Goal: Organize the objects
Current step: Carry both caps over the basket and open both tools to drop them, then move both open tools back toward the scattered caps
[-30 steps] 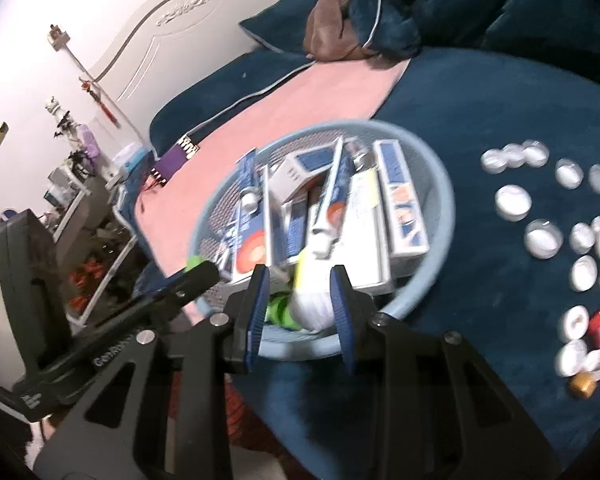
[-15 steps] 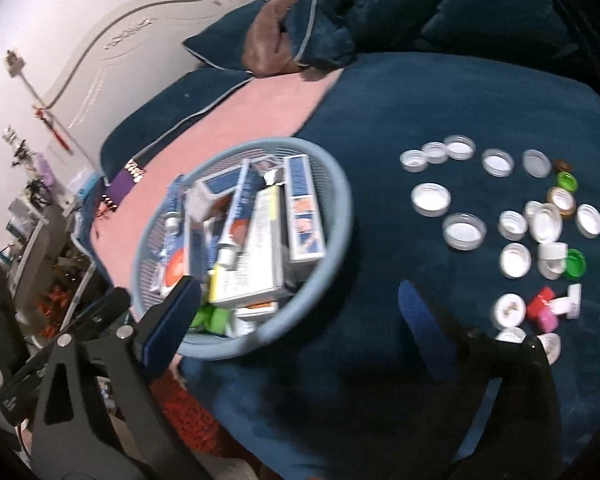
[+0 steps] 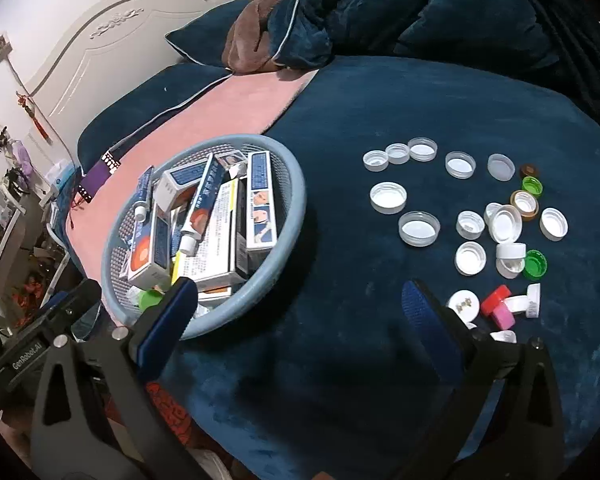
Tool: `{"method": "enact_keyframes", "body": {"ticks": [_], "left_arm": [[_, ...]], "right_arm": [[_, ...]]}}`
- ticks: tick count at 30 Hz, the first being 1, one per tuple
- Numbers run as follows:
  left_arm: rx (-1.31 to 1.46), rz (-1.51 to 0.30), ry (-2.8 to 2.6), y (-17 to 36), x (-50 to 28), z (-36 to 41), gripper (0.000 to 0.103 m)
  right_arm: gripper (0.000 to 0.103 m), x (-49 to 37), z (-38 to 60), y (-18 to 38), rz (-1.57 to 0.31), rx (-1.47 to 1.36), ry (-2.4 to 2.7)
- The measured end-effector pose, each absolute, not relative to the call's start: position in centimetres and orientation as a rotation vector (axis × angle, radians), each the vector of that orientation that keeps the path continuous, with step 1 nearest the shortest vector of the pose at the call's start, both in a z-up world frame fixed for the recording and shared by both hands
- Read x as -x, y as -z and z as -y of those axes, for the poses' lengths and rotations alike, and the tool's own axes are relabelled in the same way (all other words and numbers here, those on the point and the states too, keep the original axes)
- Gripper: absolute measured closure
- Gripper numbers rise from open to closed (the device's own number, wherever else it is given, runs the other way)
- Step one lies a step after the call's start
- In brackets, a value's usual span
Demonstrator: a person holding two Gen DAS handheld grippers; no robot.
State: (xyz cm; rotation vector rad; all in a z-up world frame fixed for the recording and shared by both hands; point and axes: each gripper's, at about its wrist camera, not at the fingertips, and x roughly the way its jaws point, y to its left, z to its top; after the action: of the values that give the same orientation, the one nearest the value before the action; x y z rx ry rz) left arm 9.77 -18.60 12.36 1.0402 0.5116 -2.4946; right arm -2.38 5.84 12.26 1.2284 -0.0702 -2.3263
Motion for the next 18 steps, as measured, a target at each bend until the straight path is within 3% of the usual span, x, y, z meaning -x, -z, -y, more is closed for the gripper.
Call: {"method": "enact_keyframes", "body": {"ticks": [18], "left_arm": [[-1.066, -0.451, 2.536, -12.8, -8.3, 16.2, 0.001]], "right_arm": [[0.000, 3.1, -9.1, -12.3, 0.108, -1.255, 2.404]]}}
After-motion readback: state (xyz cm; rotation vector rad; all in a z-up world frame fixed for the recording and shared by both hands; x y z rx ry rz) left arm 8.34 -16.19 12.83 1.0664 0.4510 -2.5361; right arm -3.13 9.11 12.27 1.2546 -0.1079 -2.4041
